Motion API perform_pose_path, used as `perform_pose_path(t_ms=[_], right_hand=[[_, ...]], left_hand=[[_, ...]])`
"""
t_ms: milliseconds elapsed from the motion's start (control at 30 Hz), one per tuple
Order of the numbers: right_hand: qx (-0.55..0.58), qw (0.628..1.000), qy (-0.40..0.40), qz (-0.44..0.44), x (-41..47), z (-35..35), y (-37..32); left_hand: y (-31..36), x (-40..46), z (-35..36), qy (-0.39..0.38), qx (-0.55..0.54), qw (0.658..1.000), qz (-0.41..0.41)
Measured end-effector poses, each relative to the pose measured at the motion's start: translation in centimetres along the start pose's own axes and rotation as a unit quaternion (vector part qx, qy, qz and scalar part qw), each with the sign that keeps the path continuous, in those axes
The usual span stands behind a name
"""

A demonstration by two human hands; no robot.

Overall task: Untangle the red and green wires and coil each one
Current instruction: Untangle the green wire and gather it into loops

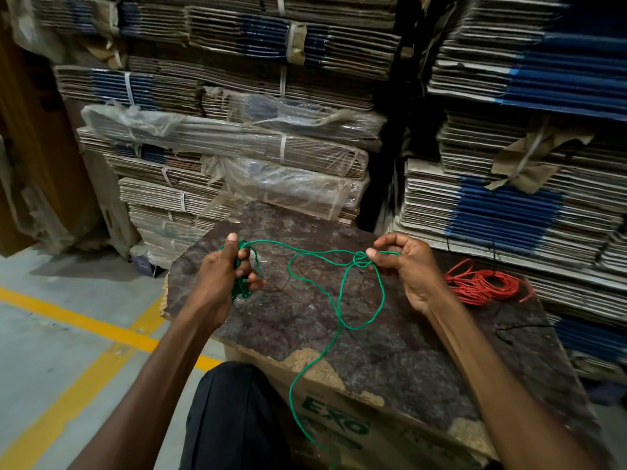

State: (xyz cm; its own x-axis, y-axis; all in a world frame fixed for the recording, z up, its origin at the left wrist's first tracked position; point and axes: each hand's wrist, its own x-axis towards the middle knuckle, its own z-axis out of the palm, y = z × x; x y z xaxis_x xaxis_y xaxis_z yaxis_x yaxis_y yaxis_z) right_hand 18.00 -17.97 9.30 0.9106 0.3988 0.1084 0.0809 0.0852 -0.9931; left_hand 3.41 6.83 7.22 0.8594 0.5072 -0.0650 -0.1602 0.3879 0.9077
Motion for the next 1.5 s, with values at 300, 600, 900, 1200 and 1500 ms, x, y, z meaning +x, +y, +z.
perform_pose_path(t_ms=[300, 600, 900, 1200, 1500], right_hand=[[-0.182, 0.982, 0.044, 0.008, 0.6, -1.3, 2.3], [0.213, 0.945, 0.215, 0.121, 2.1, -4.9, 3.5], [0.202, 0.945, 0.232, 0.108, 3.0, -7.2, 4.4], [-0.332, 0.918, 0.214, 0.018, 3.5, -6.3, 4.4], [-0.492, 0.825, 0.079, -0.267, 3.3, 2.2, 2.1]], left_hand=[[-0.2, -0.1, 0.4, 0.014, 0.014, 1.000, 0.001], [-0.1, 1.3, -1.7, 0.060, -0.028, 0.998, -0.012], [0.0, 2.0, -4.9, 0.111, -0.053, 0.992, -0.030], [0.0, 1.6, -5.4, 0.099, 0.029, 0.995, 0.000], [-0.3, 1.1, -4.4, 0.086, 0.055, 0.995, 0.008]])
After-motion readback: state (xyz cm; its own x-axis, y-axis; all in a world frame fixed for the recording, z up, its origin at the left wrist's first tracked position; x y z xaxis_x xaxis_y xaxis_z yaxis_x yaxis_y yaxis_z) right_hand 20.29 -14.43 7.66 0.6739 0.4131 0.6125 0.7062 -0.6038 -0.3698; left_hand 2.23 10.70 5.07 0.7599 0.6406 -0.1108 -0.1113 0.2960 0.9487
